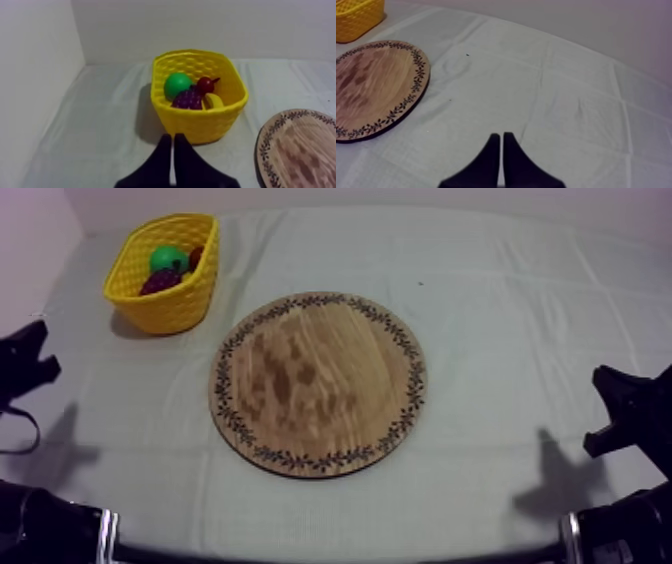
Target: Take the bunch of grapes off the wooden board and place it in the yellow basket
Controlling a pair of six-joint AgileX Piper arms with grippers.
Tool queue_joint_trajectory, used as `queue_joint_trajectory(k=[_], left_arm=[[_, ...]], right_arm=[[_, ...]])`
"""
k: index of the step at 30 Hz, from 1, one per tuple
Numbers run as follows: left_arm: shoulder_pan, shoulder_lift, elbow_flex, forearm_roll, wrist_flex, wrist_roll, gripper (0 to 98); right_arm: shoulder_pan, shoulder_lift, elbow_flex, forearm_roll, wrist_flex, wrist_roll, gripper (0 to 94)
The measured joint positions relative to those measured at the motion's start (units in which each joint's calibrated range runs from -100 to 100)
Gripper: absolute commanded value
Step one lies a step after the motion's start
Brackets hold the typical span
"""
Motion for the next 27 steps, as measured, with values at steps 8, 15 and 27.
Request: queue_joint_trajectory(k=[8, 15, 27], left_arm=[[-0.2, -10.1, 9.6, -3.09, 0.5, 3.9, 0.7], [-0.2, -14.3, 10.3, -1.29, 2.9, 1.9, 0.1], [-0.4, -17.6, 10.1, 0.3, 8.7, 0.3, 0.0]], right_arm=[[0.0, 0.0, 0.0, 0.0, 0.0, 0.0, 0.4], [0.0, 0.0, 0.0, 0.0, 0.0, 0.0, 0.4], [0.0, 0.0, 0.0, 0.0, 0.0, 0.0, 0.4]])
